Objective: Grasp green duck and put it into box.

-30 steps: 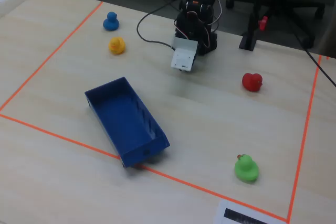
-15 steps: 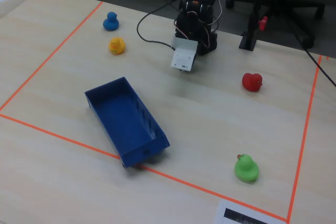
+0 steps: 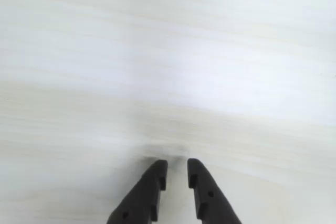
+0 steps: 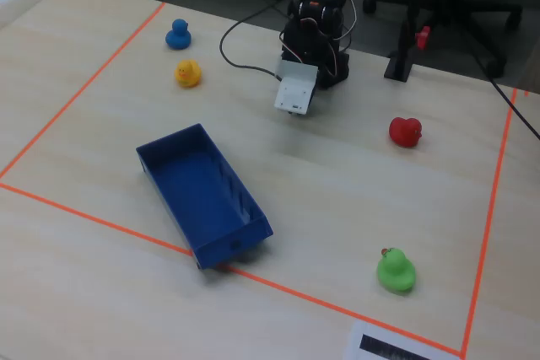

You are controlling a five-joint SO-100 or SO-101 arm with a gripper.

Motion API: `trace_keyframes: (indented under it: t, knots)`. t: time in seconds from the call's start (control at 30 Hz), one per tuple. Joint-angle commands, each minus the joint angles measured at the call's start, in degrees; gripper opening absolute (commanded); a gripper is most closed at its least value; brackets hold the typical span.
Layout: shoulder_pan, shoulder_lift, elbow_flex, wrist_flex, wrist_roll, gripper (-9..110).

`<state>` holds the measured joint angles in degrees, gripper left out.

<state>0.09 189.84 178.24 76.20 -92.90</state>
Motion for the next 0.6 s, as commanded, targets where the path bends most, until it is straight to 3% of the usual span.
trace_keyframes:
  t: [0.0, 0.57]
  knots:
    - [-0.3, -0.1, 0.0, 1.0, 0.2, 2]
    - [-0.3, -0.1, 0.0, 1.0, 0.2, 4]
